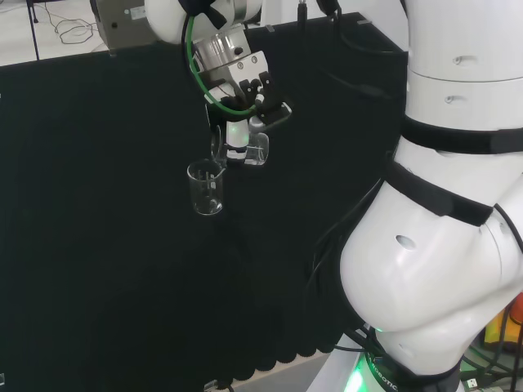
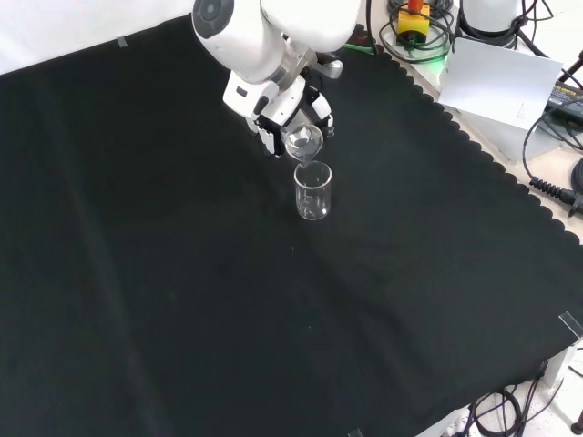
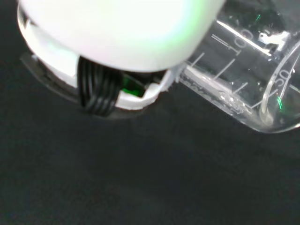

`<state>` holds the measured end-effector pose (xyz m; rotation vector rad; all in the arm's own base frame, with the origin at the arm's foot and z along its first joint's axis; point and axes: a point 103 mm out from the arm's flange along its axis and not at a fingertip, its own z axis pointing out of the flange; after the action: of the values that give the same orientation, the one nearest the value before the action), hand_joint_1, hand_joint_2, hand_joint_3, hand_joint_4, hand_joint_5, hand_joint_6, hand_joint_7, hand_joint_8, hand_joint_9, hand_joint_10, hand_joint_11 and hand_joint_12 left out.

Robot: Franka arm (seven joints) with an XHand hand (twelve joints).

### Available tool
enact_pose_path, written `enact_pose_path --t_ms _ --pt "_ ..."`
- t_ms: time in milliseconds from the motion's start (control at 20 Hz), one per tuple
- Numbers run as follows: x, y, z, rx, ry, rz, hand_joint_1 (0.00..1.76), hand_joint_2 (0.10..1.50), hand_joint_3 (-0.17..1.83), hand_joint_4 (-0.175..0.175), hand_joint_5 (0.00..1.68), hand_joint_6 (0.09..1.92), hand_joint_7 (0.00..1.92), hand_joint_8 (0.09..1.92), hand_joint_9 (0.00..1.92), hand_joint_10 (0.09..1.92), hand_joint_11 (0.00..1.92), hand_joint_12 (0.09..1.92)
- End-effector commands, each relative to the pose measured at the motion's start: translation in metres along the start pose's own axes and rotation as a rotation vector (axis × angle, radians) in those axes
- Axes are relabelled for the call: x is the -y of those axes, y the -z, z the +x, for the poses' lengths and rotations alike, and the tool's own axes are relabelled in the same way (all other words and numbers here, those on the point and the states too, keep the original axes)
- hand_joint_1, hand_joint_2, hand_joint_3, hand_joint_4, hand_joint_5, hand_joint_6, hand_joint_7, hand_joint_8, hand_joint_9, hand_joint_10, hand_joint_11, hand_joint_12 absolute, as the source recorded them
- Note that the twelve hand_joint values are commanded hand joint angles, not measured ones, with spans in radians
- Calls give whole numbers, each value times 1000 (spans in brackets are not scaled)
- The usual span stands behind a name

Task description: Pour the water from the handheld beaker into the one on the table.

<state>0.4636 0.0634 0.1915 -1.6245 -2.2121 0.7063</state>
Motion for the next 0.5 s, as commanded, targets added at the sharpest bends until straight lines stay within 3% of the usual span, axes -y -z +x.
enact_pose_path --t_ms 50,300,500 --pt "2 4 4 35 -12 20 1319 585 781 -175 1251 735 1309 704 1520 735 1158 727" --pt "2 6 9 98 -40 64 1319 585 781 -175 1251 736 1309 705 1521 733 1157 728" --pt "1 9 11 106 -52 80 1319 585 781 -175 1251 737 1309 705 1522 731 1155 728"
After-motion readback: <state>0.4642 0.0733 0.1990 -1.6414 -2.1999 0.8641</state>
